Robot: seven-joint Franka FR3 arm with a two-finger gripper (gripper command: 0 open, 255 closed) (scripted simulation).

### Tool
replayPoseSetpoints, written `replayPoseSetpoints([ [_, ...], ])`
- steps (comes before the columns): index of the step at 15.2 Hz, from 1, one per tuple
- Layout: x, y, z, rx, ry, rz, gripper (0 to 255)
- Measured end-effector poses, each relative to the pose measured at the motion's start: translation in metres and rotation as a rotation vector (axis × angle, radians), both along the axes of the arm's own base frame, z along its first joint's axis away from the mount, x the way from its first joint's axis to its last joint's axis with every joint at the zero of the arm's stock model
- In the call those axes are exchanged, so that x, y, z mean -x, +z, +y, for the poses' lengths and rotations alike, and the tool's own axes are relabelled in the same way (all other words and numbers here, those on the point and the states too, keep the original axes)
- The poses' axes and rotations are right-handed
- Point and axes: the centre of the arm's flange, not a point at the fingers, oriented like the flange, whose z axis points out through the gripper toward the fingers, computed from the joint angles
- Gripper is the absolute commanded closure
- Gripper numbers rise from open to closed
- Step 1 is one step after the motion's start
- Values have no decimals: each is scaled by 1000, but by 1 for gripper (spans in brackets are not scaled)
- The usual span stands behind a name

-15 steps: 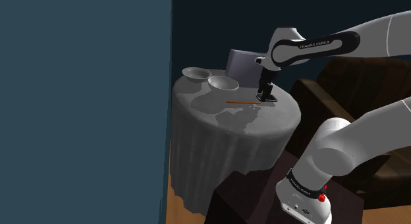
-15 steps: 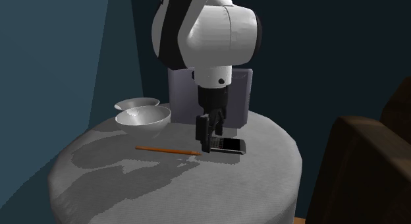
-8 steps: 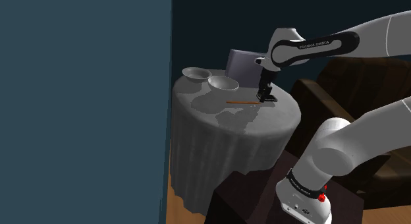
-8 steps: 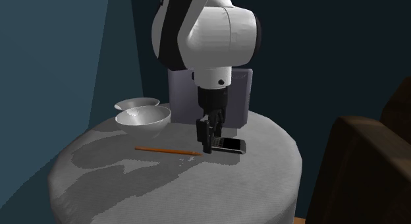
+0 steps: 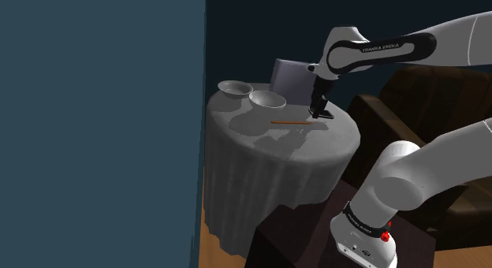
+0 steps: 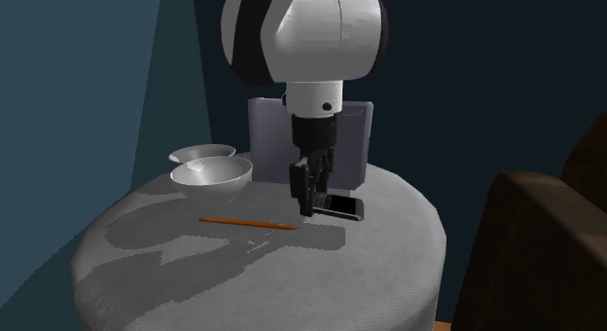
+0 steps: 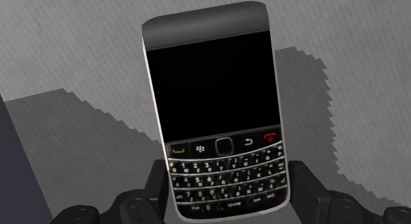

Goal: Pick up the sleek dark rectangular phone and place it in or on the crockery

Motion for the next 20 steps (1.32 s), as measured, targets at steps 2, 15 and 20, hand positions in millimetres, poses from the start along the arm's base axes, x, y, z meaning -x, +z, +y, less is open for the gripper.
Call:
replayPoseSetpoints([
  [2, 0, 10, 0, 0, 0, 0, 255],
  [15, 1, 78, -1, 0, 0, 0, 255],
  [20, -5, 98, 1, 0, 0, 0, 255],
])
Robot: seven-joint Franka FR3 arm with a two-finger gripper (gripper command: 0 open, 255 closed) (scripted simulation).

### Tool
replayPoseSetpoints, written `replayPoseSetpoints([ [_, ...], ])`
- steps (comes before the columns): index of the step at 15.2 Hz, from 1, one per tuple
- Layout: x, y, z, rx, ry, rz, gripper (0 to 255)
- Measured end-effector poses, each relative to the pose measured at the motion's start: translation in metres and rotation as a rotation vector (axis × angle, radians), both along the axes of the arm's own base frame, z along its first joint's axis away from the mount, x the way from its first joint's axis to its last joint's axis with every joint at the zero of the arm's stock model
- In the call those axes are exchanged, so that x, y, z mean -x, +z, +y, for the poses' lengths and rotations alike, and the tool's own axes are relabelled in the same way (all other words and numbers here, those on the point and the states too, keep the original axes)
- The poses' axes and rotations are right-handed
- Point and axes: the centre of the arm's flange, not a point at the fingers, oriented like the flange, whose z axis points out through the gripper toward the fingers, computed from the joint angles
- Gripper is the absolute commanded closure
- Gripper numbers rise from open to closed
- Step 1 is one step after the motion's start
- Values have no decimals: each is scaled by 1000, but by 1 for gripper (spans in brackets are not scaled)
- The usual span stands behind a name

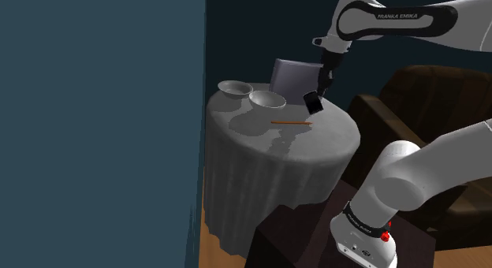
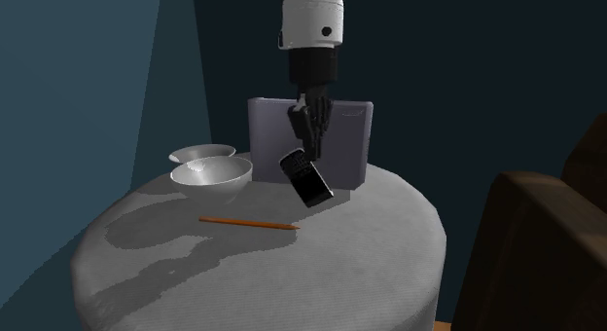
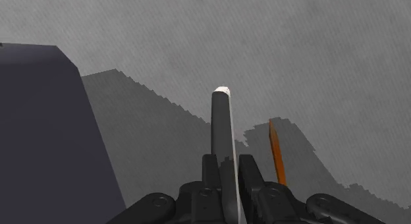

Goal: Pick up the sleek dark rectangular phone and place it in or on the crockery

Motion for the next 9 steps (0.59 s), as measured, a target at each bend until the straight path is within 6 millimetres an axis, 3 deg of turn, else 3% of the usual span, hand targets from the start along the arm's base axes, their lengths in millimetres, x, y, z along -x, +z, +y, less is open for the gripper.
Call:
replayPoseSetpoints([
  [9, -101, 5, 51, 1, -1, -1, 255],
])
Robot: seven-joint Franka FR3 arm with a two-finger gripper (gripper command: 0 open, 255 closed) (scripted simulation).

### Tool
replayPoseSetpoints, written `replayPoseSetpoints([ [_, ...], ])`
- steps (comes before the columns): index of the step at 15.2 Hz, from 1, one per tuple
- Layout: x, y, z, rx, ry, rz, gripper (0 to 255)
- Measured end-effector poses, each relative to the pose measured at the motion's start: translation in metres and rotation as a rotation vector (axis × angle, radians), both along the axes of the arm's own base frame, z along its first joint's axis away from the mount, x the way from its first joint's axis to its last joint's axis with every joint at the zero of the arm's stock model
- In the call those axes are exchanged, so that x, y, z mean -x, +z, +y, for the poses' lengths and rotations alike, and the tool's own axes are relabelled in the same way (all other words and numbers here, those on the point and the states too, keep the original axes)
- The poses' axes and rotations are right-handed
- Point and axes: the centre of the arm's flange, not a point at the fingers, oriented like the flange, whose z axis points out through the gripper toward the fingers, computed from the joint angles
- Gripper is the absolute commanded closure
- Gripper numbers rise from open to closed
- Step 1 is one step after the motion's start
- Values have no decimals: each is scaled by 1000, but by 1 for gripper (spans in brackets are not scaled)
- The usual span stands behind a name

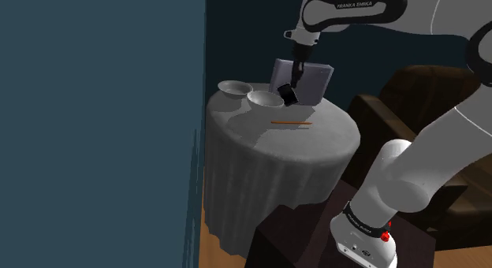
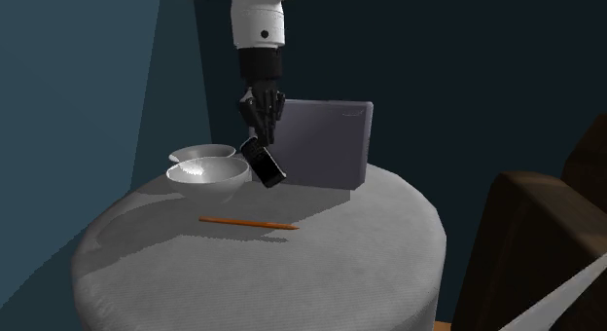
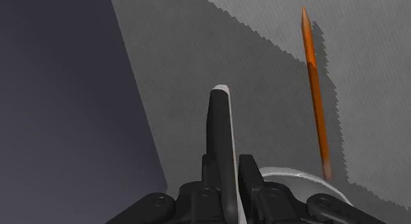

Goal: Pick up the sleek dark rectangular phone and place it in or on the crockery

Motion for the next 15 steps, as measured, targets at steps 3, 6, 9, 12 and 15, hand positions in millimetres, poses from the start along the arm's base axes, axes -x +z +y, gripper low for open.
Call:
replayPoseSetpoints([
  [3, -36, 4, 17, 1, -2, -3, 255],
  [6, -71, 5, 31, 1, -1, -3, 255],
  [9, -104, 5, 52, 0, -1, -1, 255],
  [12, -142, 5, 68, 0, 1, 2, 255],
  [15, -180, 4, 85, 0, 1, 2, 255],
])
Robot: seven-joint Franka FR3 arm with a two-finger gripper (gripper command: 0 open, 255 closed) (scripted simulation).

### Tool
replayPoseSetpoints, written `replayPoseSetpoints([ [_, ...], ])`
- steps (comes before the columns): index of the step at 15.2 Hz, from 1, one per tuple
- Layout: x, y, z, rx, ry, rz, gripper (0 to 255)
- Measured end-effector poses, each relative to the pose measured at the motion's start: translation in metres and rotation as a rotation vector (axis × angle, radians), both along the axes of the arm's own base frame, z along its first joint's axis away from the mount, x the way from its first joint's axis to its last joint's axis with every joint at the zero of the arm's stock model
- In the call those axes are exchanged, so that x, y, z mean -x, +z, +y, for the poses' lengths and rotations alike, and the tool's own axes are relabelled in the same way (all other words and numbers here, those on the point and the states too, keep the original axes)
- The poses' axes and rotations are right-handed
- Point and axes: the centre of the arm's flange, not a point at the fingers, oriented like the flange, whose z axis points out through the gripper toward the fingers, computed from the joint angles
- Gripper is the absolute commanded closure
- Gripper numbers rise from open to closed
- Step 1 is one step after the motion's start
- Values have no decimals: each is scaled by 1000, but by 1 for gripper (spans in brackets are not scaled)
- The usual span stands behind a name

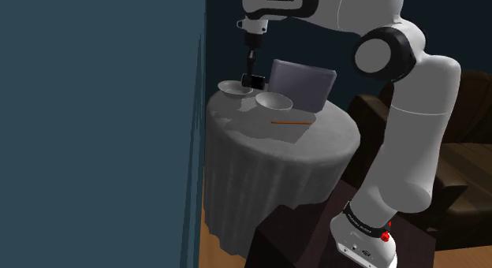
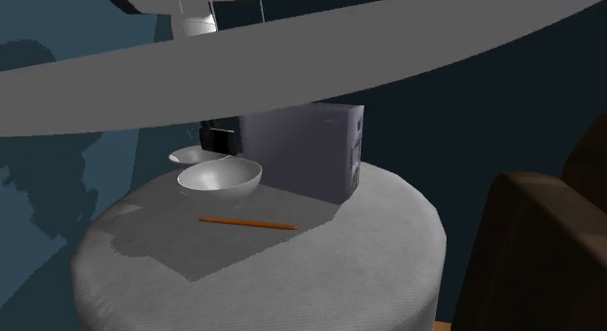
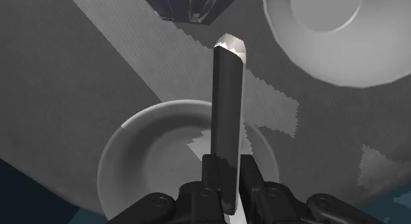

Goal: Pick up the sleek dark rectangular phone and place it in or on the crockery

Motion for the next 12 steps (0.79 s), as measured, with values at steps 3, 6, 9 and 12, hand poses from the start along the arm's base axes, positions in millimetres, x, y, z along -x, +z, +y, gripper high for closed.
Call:
replayPoseSetpoints([
  [3, -31, 3, 15, 1, -1, -1, 255],
  [6, -77, 3, 36, 2, 0, -11, 255],
  [9, -83, -10, 43, 0, 1, 3, 255],
  [12, -85, -25, 43, 0, 0, 0, 255],
])
